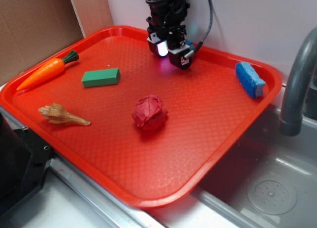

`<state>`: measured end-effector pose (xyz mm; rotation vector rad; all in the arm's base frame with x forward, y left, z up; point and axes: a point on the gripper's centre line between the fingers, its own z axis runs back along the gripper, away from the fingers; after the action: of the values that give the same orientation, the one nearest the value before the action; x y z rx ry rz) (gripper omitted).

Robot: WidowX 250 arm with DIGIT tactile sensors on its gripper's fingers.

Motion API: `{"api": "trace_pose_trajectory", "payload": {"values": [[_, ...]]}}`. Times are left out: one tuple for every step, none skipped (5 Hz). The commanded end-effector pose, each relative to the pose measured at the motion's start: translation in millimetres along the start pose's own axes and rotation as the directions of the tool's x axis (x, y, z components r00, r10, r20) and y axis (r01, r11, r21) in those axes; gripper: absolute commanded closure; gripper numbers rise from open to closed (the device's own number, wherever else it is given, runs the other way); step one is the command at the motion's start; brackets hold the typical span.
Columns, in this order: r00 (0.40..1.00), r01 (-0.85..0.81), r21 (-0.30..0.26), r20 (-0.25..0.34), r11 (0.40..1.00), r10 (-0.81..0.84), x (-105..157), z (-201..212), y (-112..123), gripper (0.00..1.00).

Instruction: Grab the blue ball.

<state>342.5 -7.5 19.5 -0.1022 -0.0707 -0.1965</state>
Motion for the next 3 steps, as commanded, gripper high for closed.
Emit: {"api": "trace_pose_trajectory", "payload": {"values": [[0.995,0.026,0.038,0.1,0.999,-0.029,10.2,22.6,-13.6,1.0],[0.993,0.041,0.057,0.108,0.998,-0.047,4.8,28.1,-18.0,1.0],[0.989,0.027,0.097,0.145,0.995,-0.041,-20.4,66.5,-26.9,1.0]]}}
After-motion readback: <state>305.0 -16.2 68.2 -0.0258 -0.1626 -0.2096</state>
